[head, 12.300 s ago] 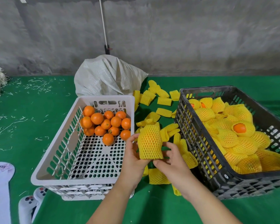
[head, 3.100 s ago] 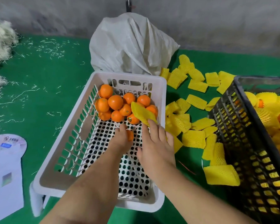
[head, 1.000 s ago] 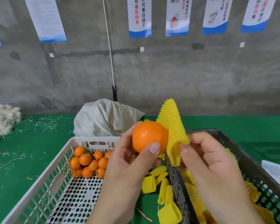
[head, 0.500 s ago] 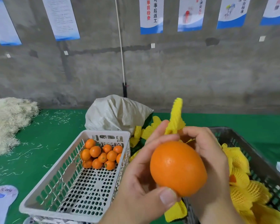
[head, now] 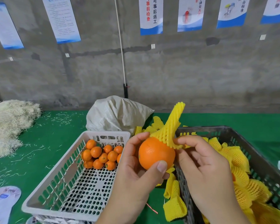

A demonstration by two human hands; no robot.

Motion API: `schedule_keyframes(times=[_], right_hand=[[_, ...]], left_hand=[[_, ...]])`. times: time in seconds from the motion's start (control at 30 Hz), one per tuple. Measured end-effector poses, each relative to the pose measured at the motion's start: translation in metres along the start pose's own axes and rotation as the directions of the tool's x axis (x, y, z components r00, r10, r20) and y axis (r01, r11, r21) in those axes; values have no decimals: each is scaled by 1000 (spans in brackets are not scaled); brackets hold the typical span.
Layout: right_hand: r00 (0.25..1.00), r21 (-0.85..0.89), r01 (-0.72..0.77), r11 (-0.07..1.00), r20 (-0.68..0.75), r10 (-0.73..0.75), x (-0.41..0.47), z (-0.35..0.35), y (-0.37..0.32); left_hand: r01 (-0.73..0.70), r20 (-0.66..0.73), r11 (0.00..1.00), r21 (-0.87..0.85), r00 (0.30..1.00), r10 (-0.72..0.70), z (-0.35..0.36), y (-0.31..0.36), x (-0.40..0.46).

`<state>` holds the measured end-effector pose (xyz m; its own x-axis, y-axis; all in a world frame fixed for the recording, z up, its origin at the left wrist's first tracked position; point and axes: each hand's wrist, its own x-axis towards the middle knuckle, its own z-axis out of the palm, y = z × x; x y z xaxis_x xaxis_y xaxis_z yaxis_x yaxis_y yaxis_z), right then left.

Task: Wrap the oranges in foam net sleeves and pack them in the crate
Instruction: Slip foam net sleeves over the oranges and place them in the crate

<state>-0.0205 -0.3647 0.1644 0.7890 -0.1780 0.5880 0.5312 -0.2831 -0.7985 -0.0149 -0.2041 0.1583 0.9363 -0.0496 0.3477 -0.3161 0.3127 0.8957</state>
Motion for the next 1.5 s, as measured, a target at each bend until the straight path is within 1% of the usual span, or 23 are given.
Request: schedule_keyframes(times=[0.07,0.17,0.23,0.3,0.37,0.4,0.43,0.5,0.57,0.6,0.67,0.73,0.8,0.83,0.93,0.97,1.0,1.03,1.17,1.27,1.33,1.4,1.5], right_hand=[[998,-51,61,997,16,-60,-4,-1,-2],[976,-119,216,969,49,-212,-12,5,-4],[978,-100,209,973,45,-205,-16,9,1],[990,-53,138,989,5,-138,-16,11,5],[995,-37,97,995,-11,-97,-13,9,8],[994,-62,111,992,-5,-111,-10,8,8],[990,-98,139,985,-1,-140,-8,7,8],[978,-154,203,967,-14,-208,-3,4,4],[955,-210,283,936,-26,-295,-4,5,0],[943,-230,317,920,-25,-331,-7,9,-1],[932,-206,346,915,-34,-360,-17,22,-2],[944,-114,316,942,-61,-325,-23,32,0],[958,-80,270,960,-79,-276,-23,35,3],[961,-91,256,962,-84,-264,-22,34,5],[972,-94,213,973,-86,-221,-18,31,8],[971,-94,217,972,-82,-225,-16,30,8],[966,-106,239,965,-79,-248,-15,28,8],[958,-132,265,955,-77,-277,-13,26,8],[934,-208,348,914,-12,-358,-17,24,8],[930,-212,359,909,2,-366,-24,32,11],[943,-202,320,926,-27,-332,-22,34,12],[960,-201,263,944,-40,-276,-17,33,13],[976,-191,202,960,-39,-214,-12,31,16]], left_hand=[[-29,-10,999,23,1000,29,3,-1,-1],[-33,-53,999,30,998,35,6,-4,5],[6,-39,997,-83,999,-9,4,-9,10],[48,69,984,-171,997,-37,-1,-12,9],[12,185,997,-82,983,3,-7,-12,5],[-26,197,1000,-9,980,27,-10,-11,4],[-59,174,996,66,984,47,-12,-10,4],[-84,72,975,204,995,70,-15,-9,9],[-112,4,951,287,993,115,-15,-6,11],[-127,-31,949,289,989,142,-15,-7,11],[-123,-130,967,221,979,154,-15,-12,11],[-112,-206,982,153,968,143,-13,-18,10],[-80,-206,993,92,974,97,-10,-21,8],[-49,-165,997,58,985,58,-10,-22,7],[27,86,1000,-10,996,-26,-12,-23,4],[21,132,1000,8,991,-22,-13,-23,3],[11,139,999,33,990,-15,-13,-24,2],[3,111,999,50,994,-8,-12,-25,3],[-29,-117,996,79,992,38,-7,-25,8],[-48,-213,992,121,974,73,-6,-30,9],[-47,-207,991,125,976,72,-6,-33,9],[-56,-150,983,174,985,83,-6,-34,8],[-125,-78,963,238,986,147,-3,-30,8]])
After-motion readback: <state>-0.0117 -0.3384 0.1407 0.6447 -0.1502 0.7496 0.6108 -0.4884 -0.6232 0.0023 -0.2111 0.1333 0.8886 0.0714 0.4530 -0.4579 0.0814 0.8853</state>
